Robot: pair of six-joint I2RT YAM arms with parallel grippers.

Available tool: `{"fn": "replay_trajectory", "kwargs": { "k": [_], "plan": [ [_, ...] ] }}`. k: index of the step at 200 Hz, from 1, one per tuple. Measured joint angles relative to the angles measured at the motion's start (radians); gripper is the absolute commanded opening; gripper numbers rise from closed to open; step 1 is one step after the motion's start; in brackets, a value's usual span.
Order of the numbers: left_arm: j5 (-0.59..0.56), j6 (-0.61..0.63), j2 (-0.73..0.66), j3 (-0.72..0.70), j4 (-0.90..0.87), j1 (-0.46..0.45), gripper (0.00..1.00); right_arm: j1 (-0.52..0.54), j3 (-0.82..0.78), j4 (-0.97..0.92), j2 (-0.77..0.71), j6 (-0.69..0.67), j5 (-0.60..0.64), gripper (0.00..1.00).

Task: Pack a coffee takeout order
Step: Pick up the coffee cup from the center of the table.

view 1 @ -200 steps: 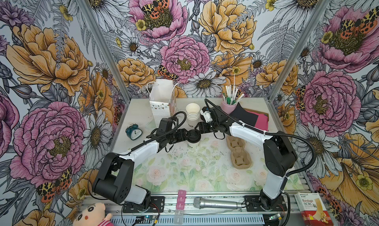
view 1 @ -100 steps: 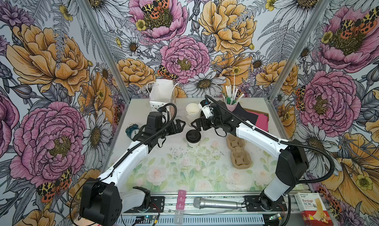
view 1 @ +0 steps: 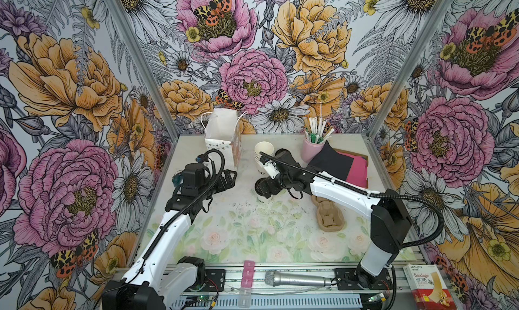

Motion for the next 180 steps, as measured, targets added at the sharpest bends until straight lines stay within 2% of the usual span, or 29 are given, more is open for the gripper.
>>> {"fn": "replay_trajectory", "kwargs": {
  "k": [68,180],
  "plan": [
    [0.000,0.000,-0.004,-0.004,-0.004,0.001,0.99,0.024,0.008,-0.047,0.095,-0.021,0.043,1.00],
    [0.000,-0.001,-0.008,-0.014,-0.003,0.001,0.99,0.045,0.119,-0.050,0.199,-0.021,0.094,0.98]
  ]
}}
